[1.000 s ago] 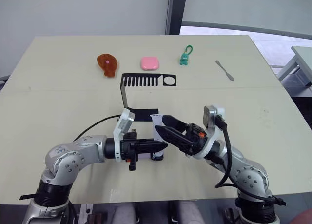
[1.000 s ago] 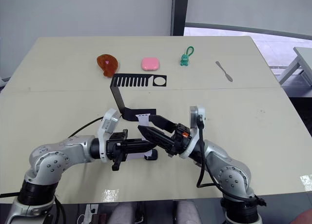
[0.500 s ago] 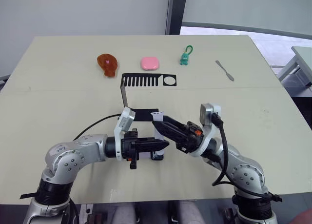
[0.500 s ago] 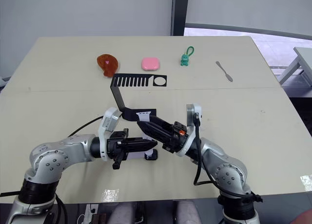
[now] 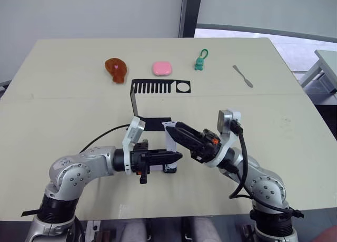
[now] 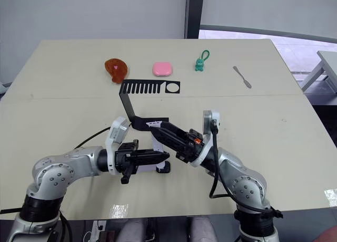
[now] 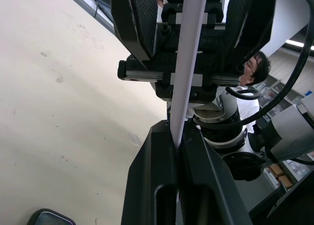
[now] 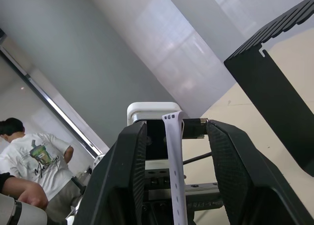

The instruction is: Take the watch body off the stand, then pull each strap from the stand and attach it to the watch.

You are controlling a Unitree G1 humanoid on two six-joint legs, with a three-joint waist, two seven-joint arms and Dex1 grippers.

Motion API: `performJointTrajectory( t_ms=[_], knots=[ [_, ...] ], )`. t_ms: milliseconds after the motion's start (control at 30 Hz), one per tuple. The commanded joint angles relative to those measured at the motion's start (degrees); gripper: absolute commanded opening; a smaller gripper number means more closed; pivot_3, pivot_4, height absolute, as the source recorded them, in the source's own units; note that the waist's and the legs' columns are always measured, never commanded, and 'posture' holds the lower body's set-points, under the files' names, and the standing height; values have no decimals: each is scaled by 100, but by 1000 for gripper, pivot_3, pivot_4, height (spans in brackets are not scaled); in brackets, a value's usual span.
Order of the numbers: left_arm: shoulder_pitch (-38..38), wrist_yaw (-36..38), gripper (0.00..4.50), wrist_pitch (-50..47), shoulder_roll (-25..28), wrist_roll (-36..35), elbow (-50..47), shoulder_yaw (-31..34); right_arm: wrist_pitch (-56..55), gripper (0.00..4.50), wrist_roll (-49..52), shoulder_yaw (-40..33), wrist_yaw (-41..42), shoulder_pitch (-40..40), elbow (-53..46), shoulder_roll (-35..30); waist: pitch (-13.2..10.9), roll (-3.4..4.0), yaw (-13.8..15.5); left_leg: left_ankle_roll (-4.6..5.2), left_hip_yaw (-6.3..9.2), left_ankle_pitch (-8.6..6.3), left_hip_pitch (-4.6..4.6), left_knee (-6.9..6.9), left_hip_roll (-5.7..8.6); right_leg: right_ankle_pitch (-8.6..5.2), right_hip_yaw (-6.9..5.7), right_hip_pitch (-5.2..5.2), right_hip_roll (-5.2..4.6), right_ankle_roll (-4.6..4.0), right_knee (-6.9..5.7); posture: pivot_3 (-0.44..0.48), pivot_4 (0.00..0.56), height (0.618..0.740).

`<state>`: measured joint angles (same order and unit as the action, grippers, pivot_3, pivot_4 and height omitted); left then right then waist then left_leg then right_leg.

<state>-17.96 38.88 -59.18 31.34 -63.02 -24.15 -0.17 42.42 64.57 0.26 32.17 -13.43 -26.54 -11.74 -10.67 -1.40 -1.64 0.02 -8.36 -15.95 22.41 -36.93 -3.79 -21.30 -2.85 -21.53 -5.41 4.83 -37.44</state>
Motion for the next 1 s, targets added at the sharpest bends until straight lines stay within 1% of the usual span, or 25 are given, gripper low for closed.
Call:
performJointTrajectory(
  t_ms=[33,533,933,1000],
  knots=[
    [2,84,0,97,-7,-38,-138,66,-112,2063,71,-51,-31,-79,-85,33,0,0,0,0,0,0,0,0,0,0,0,0,0,0,0,0,150,740],
    [61,104,0,122,-3,13,-157,40,16,2063,45,131,40,-85,-118,-115,0,0,-1,0,0,0,0,1,0,0,0,0,0,0,1,0,150,740],
    [91,174,0,162,18,90,-124,44,-30,2063,72,68,18,-94,-58,-122,0,0,-1,0,0,0,1,2,0,0,0,-1,0,0,3,0,150,740],
    [105,187,0,166,14,105,-128,36,-26,1514,59,78,45,-76,-59,-140,0,0,-2,0,0,0,1,3,0,0,0,-1,0,0,3,0,150,740]
  ],
)
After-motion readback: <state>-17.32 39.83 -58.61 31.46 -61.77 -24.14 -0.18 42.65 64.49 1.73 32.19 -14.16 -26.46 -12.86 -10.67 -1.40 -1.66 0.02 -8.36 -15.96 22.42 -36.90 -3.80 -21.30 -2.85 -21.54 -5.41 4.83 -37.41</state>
